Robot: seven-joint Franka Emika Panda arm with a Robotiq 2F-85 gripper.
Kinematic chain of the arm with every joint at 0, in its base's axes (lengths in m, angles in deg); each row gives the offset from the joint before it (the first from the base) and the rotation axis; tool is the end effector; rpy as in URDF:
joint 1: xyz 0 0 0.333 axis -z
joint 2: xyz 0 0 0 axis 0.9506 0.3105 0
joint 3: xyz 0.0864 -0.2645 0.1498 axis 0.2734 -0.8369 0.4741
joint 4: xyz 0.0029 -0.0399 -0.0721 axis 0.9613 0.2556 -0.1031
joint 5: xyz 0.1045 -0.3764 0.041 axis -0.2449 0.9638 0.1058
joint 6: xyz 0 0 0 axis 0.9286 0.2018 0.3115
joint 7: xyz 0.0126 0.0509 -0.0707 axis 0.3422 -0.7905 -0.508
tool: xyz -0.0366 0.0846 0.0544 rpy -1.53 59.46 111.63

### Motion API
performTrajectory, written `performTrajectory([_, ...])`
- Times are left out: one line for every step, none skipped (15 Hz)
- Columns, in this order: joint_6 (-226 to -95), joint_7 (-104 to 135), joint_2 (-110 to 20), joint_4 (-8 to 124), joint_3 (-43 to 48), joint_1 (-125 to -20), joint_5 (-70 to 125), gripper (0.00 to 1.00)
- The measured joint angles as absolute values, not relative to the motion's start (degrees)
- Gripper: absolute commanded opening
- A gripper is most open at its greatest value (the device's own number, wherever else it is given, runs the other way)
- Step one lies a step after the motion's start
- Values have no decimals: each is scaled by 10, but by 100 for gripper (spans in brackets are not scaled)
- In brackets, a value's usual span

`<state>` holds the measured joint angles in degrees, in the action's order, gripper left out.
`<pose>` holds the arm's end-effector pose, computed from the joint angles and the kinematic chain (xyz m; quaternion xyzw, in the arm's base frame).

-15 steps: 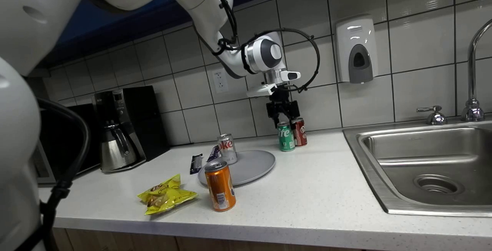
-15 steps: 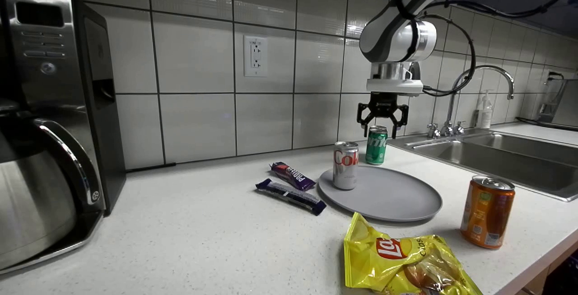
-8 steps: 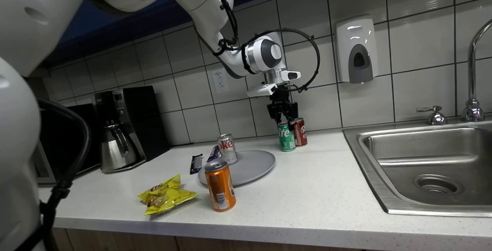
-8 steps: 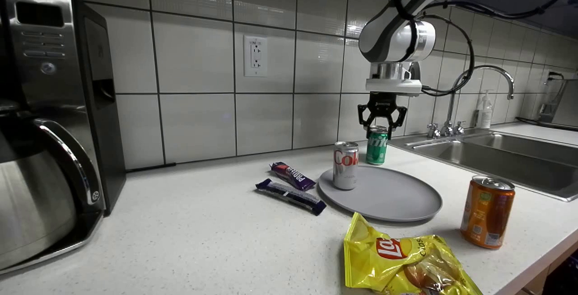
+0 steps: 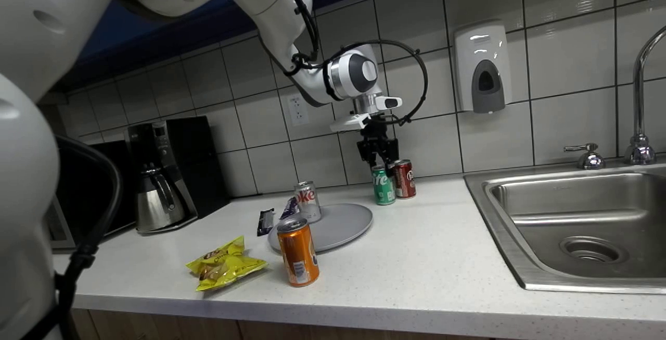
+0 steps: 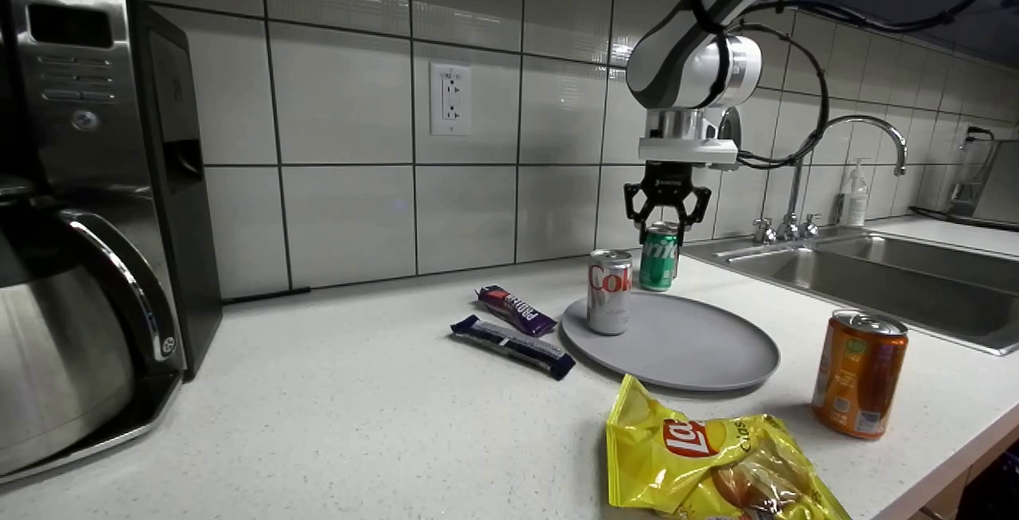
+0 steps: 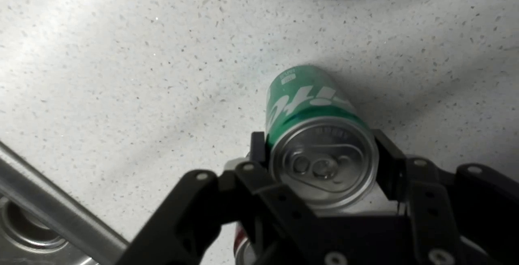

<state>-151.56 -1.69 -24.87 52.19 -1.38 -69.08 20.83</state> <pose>0.7034 -0.1169 0.2924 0.9581 -0.2850 0.0228 0.0156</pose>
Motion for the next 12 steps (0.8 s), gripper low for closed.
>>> performTrajectory([-1516,-17,-250,522,-14,-695,208,38])
performTrajectory([-1516,-17,-253,523,-14,-698,208,38])
performTrajectory([-1516,-17,-256,525,-14,-702,209,38])
performTrajectory([-1516,-17,-260,527,-14,-705,210,38])
performTrajectory([-1516,-17,-264,530,-14,-708,210,38])
performTrajectory([-1516,-16,-270,534,-14,-711,211,38])
performTrajectory([-1516,-16,-275,539,-14,-714,212,38])
performTrajectory([-1516,-16,-279,543,-14,-716,213,38])
performTrajectory([-1516,-16,-284,548,-14,-718,214,38])
performTrajectory([-1516,-16,-289,553,-14,-719,216,38])
performTrajectory([-1516,-16,-293,558,-14,-721,217,38])
performTrajectory([-1516,-16,-296,563,-14,-722,218,38])
